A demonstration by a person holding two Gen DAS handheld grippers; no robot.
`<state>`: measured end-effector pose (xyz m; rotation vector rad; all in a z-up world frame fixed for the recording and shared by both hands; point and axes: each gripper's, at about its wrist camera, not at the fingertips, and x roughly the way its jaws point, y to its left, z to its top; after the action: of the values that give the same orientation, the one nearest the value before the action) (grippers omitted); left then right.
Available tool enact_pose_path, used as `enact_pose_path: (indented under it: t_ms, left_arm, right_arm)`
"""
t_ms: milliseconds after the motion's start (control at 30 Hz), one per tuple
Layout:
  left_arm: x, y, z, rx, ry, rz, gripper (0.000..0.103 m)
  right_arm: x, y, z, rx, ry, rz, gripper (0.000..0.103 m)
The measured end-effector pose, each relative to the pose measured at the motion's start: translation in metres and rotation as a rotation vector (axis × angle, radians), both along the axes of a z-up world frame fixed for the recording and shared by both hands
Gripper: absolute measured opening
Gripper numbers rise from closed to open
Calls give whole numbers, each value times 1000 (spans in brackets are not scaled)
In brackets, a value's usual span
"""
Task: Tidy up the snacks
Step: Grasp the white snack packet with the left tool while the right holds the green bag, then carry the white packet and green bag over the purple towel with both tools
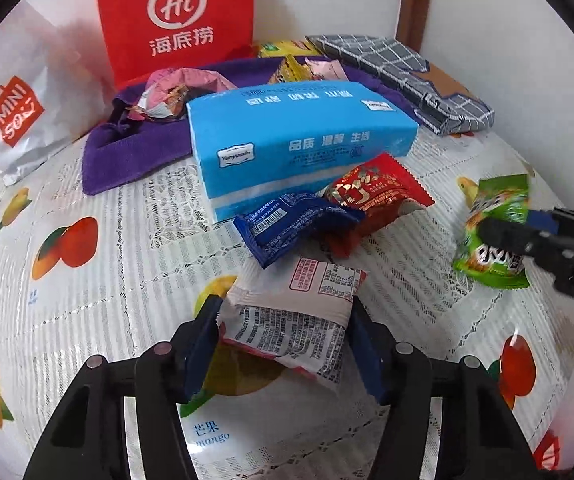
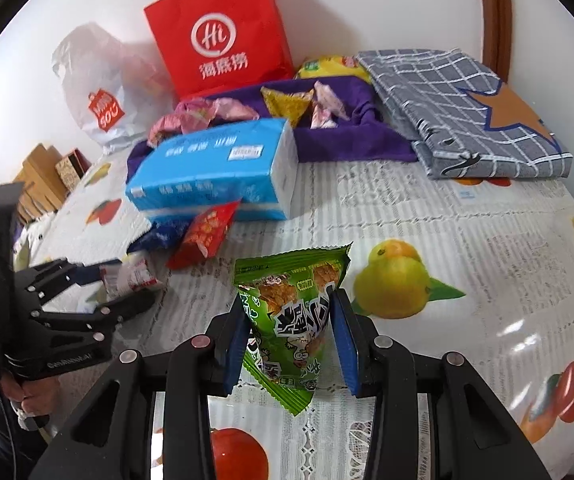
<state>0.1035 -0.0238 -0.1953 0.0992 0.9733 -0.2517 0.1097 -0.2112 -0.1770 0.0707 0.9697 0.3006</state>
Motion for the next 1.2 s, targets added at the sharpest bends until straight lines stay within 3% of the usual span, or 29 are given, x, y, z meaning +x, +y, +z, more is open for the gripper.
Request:
enact_pose_path:
  t_ms: [167, 467, 733, 900, 1200]
  left_arm:
    - [-3, 1, -1, -10, -21, 25, 59]
    - [-3, 3, -1, -21, -19, 28, 61]
    - [-3, 3, -1, -34, -13, 20, 64]
    - [-2, 0, -2, -29, -10, 8, 69]
    - [-2, 0, -1, -38, -10, 5, 67]
  right_arm:
    - [-1, 6, -5, -27, -44, 22, 39]
    - [2, 3, -14, 21, -89, -19, 40]
    - [6, -6, -20, 99, -52, -36, 41]
    - [6, -2, -19, 78, -58, -39, 42]
    - [6, -5, -21, 96, -50, -36, 44]
